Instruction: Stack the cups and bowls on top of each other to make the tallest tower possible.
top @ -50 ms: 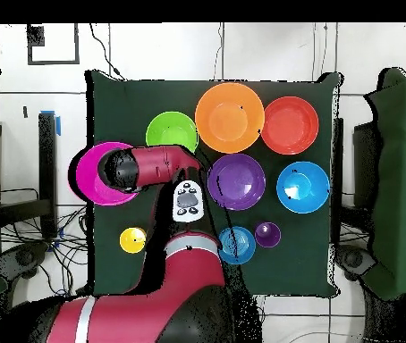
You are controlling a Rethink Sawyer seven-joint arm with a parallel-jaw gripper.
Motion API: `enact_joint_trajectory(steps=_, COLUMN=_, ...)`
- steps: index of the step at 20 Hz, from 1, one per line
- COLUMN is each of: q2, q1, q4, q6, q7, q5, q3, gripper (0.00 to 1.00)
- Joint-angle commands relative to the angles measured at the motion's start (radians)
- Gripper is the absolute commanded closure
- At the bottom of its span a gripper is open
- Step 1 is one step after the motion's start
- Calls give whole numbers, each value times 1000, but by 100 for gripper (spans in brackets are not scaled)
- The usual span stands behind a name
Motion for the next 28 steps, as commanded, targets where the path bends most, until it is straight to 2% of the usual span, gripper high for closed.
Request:
enact_joint_trajectory(steps=1, q2=47, q1=14, q4=-46, q6=-61, q7=64, q5=-37, q3=26, gripper=100)
enact_joint_trajectory(steps=5, q2=48, q1=24, q4=-66, q6=-19, q7=46, q5=-49, q3=13, gripper=100)
enact_joint_trajectory(steps=11, q2=27, q1=18, q4=-33, q6=-9, q7=54, q5=-31, q3=21, gripper=100)
enact_joint_trajectory(steps=13, q2=-14, q1=-1, q4=15, q6=-4, q7=35, q5=-31, q3=34, gripper=100)
enact_joint_trajectory(steps=20, q2=-242, q1=-69, q4=229, q6=42, q7=-40, q5=-37, q3=51, gripper=100)
enact_joint_trajectory(steps=28, q2=-328, q1=-112, q4=301, q6=85, q7=-72, q5=-35, q3=88, gripper=100)
